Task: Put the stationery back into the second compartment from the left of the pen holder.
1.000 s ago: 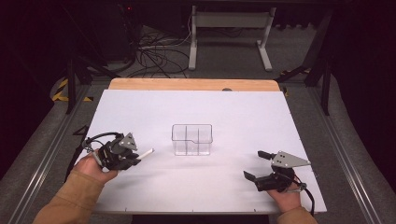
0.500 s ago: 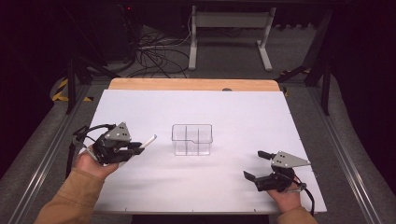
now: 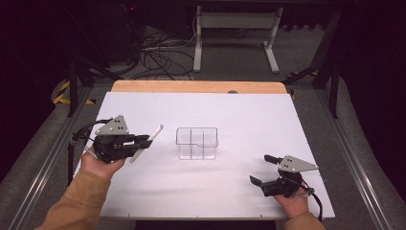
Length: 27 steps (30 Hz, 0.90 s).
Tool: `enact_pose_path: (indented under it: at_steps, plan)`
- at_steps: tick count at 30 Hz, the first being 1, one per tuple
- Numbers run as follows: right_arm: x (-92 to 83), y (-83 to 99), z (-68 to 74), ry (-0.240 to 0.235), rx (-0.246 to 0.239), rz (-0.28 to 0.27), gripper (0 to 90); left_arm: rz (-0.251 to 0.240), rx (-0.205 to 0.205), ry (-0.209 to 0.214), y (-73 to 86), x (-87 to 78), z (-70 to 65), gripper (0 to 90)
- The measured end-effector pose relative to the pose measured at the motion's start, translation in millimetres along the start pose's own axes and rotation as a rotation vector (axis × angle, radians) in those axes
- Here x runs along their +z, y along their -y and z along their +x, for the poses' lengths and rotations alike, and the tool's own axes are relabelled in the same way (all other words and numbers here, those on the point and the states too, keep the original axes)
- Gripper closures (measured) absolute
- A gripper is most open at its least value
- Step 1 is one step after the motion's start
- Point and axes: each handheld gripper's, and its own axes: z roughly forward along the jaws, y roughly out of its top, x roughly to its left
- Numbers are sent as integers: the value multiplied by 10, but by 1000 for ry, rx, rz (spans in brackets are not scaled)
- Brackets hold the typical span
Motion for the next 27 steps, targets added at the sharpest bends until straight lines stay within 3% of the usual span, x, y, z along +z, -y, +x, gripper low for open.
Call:
enact_pose_path:
  at_steps: [7,16,21,22,24,25,27]
  plan:
    - [0,0,-1,0,-1,0,41,-98,-33,33,-49,27,0,782]
    - [0,0,-1,0,-2,0,41,-205,-48,65,-128,87,9,782]
    - [0,0,0,-1,-3,-1,41,-270,-26,77,-167,152,-5,780]
    - [-1,-1,-1,-1,-3,-1,41,-286,-45,89,-176,170,-21,781]
    - [-1,0,-1,-1,-3,-1,41,-307,-30,92,-205,196,-17,781]
    - [-1,-1,0,-2,-2,-1,41,-321,-46,104,-217,213,-29,781]
    - [-1,-1,-1,-2,-2,-1,41,-340,-41,112,-246,249,-19,781]
